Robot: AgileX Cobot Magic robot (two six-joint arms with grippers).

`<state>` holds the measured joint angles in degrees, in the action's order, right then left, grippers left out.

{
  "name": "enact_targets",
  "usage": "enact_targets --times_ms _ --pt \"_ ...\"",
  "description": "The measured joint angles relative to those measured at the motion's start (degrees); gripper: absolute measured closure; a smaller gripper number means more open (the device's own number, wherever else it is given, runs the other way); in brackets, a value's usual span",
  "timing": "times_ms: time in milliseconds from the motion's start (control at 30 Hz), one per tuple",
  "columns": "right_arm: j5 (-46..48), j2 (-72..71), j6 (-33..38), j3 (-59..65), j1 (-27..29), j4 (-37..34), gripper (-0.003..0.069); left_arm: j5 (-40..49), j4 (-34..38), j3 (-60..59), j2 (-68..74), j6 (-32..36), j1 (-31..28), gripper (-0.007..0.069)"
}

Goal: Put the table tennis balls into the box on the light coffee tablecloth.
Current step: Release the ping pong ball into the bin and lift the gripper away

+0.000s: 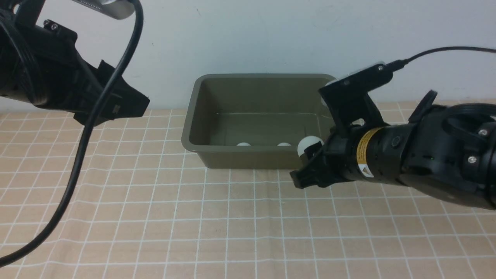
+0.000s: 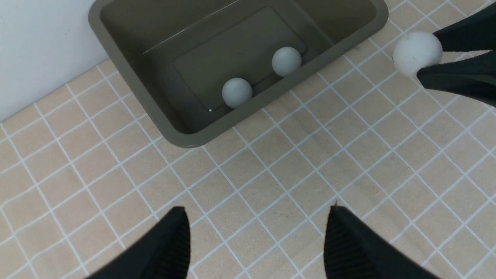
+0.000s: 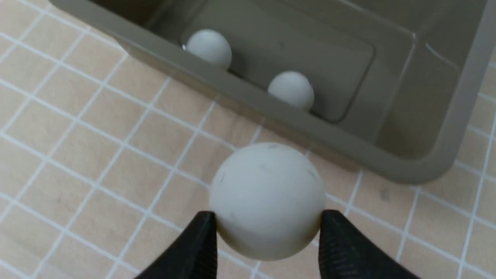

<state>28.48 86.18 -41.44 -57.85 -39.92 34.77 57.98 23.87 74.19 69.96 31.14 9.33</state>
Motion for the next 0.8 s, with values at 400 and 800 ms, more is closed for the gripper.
enact_targets --times_ms 400,800 --pt "-16.13 6.27 0.0 -7.19 9.39 4.56 0.0346 0.0 0.0 0.0 0.0 0.0 0.0 0.0239" --pt "-34.28 15.61 0.0 -7.36 15.14 5.81 0.0346 0.0 0.0 0.0 0.0 0.0 0.0 0.0239"
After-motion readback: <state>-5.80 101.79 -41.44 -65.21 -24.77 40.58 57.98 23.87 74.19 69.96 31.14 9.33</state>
